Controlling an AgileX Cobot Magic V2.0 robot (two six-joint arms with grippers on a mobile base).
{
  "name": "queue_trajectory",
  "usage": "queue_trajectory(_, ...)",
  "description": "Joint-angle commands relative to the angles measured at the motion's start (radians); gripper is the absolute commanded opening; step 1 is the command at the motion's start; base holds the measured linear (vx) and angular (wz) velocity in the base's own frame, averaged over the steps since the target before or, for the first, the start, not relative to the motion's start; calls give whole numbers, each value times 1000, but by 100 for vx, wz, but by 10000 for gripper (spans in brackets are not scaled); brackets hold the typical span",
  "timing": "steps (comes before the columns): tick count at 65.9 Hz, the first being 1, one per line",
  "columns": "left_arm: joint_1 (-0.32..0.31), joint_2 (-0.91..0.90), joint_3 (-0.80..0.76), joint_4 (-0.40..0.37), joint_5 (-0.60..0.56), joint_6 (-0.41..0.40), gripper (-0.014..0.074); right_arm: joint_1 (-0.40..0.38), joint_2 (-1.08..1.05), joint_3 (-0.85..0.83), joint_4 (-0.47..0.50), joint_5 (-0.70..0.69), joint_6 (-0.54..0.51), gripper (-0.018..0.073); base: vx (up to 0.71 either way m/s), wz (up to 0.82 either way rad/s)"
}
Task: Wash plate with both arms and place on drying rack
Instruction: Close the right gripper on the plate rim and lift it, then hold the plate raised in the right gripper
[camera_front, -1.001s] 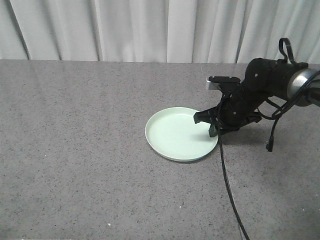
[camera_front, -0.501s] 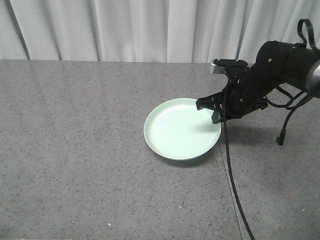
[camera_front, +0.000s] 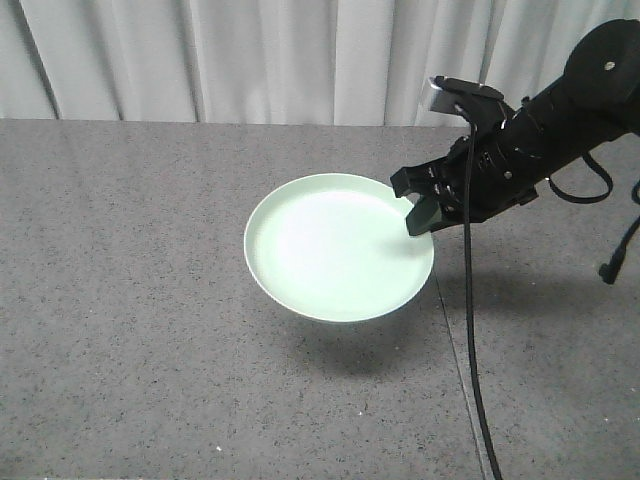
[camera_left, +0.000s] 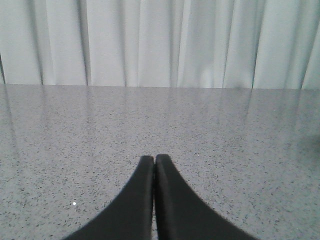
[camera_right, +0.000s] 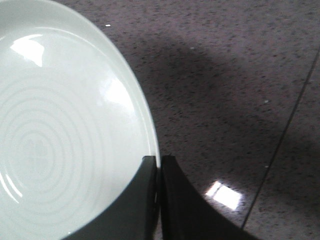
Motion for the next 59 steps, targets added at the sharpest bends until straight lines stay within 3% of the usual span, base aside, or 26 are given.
queue_trajectory(1,-8,-15,-24,-2,-73,-12,-7,-1,-102,54,132,-24,-72,-9,0,0)
queue_trajectory(19,-8,-15,-24,-2,-73,-12,-7,-1,-254,293,296,-82,-219,-9,0,0)
queue_trajectory(59,-8,-15,-24,-2,-73,-12,-7,-3,-385,446,329,-76,-221,-9,0,0)
